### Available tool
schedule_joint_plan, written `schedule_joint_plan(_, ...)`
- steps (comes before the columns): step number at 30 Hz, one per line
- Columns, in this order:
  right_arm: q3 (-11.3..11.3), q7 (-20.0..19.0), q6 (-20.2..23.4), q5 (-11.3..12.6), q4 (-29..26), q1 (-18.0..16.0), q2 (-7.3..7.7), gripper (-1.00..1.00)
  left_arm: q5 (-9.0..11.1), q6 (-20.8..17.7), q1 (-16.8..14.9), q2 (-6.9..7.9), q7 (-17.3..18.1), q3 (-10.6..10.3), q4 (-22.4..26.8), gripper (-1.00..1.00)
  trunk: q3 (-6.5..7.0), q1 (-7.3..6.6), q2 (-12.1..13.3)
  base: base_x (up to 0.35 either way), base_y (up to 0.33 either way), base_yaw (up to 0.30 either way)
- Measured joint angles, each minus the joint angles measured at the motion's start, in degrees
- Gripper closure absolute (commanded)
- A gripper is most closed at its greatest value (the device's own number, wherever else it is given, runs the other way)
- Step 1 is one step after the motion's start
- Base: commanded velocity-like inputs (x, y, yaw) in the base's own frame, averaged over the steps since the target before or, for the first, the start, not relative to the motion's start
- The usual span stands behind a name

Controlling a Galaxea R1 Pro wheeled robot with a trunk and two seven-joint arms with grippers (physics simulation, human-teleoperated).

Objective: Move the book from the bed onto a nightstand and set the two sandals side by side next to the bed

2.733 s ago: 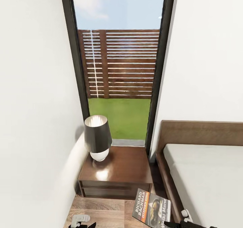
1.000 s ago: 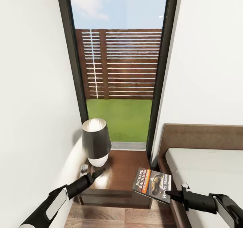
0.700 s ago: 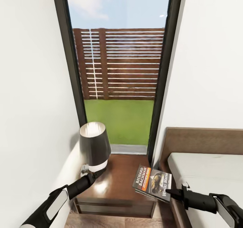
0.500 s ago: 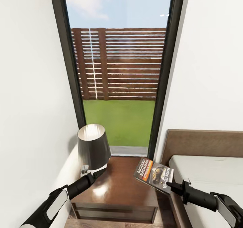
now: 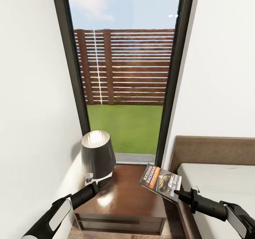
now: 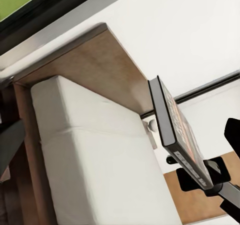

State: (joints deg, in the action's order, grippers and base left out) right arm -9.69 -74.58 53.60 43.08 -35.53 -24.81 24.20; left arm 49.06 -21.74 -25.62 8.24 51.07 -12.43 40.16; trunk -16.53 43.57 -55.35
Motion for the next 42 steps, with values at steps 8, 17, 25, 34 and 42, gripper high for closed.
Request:
schedule_joint_plan(8,0.01,0.02,0.00,-0.01,-0.01,0.00,-0.01,1.00,-0.04,0.01,0.02,-1.16,-0.37,0.01,-0.69,-1.00,0.00,0.00,0.00,0.000,0.000,0.000)
schedule_joint_plan(17,0.03,0.01,0.00,-0.01,0.07,0.00,-0.01,1.00,-0.17,0.00,0.01,-4.44,-2.15,-8.15,-3.34,-1.00,0.00,0.00,0.00,0.000,0.000,0.000)
schedule_joint_plan(25,-0.06,0.15,-0.03,-0.10,0.16,0.00,-0.06,1.00,-0.09,-0.01,0.03,-4.86,-2.96,-10.91,-3.53,-1.00,0.00,0.00,0.00,0.000,0.000,0.000)
schedule_joint_plan(34,-0.53,6.10,-0.23,-0.71,0.02,0.01,-4.81,1.00,-0.09,0.00,0.00,-4.88,-2.94,-10.98,-3.54,-1.00,0.00,0.00,0.00,0.000,0.000,0.000)
schedule_joint_plan(42,-0.38,8.42,-0.22,-0.19,-0.63,-0.07,-7.06,1.00,-0.03,-0.01,0.01,-4.87,-2.78,-10.90,-3.53,-1.00,0.00,0.00,0.00,0.000,0.000,0.000)
